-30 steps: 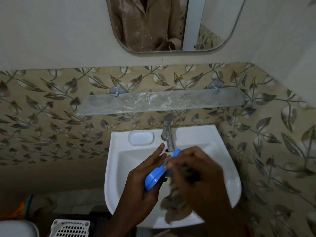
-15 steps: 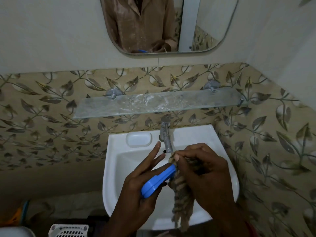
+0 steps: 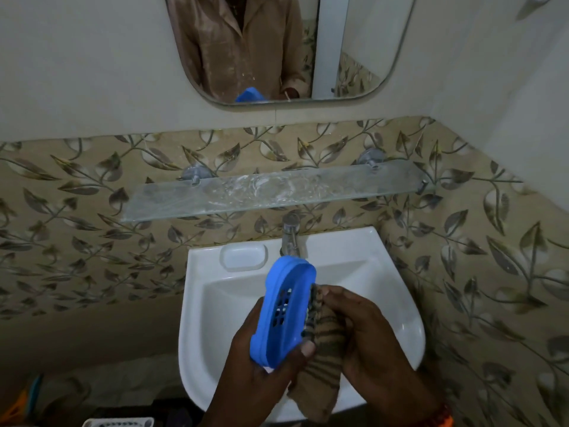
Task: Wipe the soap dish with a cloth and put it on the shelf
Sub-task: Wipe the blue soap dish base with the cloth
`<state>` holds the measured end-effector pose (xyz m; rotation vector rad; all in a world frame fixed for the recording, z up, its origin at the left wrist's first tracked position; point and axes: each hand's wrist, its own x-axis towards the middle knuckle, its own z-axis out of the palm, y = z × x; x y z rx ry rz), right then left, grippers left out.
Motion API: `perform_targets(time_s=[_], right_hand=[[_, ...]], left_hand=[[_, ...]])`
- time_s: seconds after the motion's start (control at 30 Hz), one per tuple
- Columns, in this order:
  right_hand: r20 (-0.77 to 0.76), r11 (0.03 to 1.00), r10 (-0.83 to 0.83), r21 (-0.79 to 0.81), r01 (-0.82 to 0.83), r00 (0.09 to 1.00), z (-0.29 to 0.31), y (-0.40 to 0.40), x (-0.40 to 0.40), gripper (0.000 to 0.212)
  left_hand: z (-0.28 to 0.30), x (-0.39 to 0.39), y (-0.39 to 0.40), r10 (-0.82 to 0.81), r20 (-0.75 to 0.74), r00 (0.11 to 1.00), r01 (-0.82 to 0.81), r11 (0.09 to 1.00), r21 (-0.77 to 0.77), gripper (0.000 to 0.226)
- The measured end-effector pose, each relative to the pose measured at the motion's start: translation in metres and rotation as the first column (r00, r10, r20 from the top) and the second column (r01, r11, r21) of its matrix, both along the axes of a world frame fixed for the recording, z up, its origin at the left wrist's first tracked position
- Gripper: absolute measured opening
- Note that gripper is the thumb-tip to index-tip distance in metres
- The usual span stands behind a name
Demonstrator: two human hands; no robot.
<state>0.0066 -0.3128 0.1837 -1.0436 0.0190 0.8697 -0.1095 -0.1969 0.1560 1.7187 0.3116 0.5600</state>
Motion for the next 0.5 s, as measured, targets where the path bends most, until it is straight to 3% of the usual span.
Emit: perform_targets(time_s=[0.1,0.2,0.4,0.5], right_hand=[[0.200,0.993,-0.042,-0.096,0.062,0.979,0.009,-0.003,0.005,0.018],[0.446,0.972,-0.003,-0.208,0.107,0.895,0.014,-0.006,0.001,0.007],[0.651,0.967,0.023,-0.208,0.149,0.759,0.012,-0.007,-0.003,0.004],[0.753,0.962,0.063,-0.221,0.162,0.655,0.012,-0.011,-0.001,0.003]], left_hand=[[0.007,-0.005,0.003,-0.104,0.037,0.994,0.103,0.994,0.042,0.059],[0.007,-0.002,0.002,-0.122,0.076,0.990,0.124,0.992,-0.017,0.052],[-0.006,0.007,0.004,-0.091,-0.013,0.996,0.088,0.985,-0.146,0.067],[-0.022,0.011,0.019,-0.135,-0.083,0.987,0.132,0.990,-0.041,0.089]])
